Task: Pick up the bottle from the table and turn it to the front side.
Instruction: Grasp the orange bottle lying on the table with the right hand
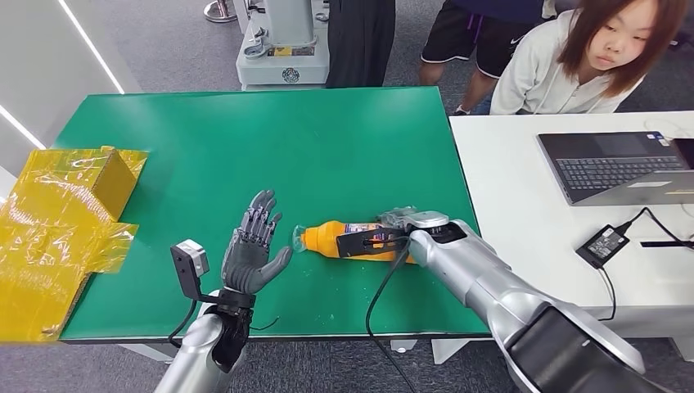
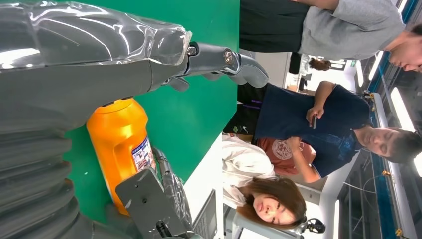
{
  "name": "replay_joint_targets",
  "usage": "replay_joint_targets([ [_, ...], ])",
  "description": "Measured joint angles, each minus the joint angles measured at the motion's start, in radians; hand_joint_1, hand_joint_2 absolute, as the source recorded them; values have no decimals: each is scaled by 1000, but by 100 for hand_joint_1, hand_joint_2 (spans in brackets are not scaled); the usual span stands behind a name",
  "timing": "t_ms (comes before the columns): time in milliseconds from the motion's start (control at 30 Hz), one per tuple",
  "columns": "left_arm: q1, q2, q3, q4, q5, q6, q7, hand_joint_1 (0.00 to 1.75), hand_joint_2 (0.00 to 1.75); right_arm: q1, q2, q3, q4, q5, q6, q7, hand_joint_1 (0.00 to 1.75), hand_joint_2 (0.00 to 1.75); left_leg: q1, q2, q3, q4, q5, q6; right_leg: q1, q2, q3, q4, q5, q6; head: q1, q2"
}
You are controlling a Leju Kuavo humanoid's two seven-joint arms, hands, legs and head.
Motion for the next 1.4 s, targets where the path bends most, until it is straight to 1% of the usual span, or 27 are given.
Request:
replay_joint_targets([
  [33,0,0,0,0,0,0,0,0,175,0,-2,1,-2,0,2,1,175,175,0,0,0,0,0,0,0,0,0,0,0,0,0,0],
  [200,-1,-4,0,0,0,-9,0,0,175,-6,-8,5,-7,-21,26,-4,175,175,0,0,0,0,0,0,0,0,0,0,0,0,0,0],
  [333,-4,-6,0,1,2,-14,-2,0,175,-8,-18,6,-7,-56,23,-31,175,175,0,0,0,0,0,0,0,0,0,0,0,0,0,0],
  [567,-5,-6,0,10,-1,-25,-18,0,175,-4,-40,4,1,-117,-11,-96,175,175,0,0,0,0,0,0,0,0,0,0,0,0,0,0],
  [867,-9,-8,0,11,-5,-21,-21,0,175,7,-41,-3,4,-134,-40,-103,175,175,0,0,1,0,0,0,0,0,0,0,0,0,0,0],
  [933,-3,-8,0,10,-17,-7,-22,0,175,23,-44,-17,0,-173,-74,-130,175,175,0,0,1,0,0,0,0,0,0,0,0,0,0,0],
  [967,3,-8,0,8,-27,4,-24,0,175,42,-49,-33,-9,-211,-102,-160,175,175,0,0,1,0,0,0,0,0,1,0,0,0,0,0],
  [1033,22,-7,1,-2,-56,32,-30,0,175,114,-63,-99,-49,-318,-173,-257,175,175,1,-1,2,0,-1,0,1,-1,2,-1,-1,0,0,0],
  [1100,44,-6,8,-19,-88,60,-34,0,175,218,-74,-188,-119,-402,-237,-346,175,175,1,-2,2,0,-2,0,1,-2,3,-1,-2,1,0,0],
  [1133,55,-5,15,-29,-102,72,-34,0,175,275,-75,-234,-163,-423,-261,-372,175,175,1,-2,2,0,-3,0,1,-2,3,-2,-2,1,0,0],
  [1233,80,-3,38,-55,-130,91,-32,0,175,418,-76,-353,-292,-441,-295,-392,175,175,1,-1,2,-1,-4,0,1,-1,3,-2,-3,1,0,0],
  [1400,111,-3,67,-87,-156,108,-24,0,175,579,-72,-479,-447,-461,-291,-402,175,175,1,-2,3,-1,-4,0,1,-3,4,-2,-4,2,0,0],
])
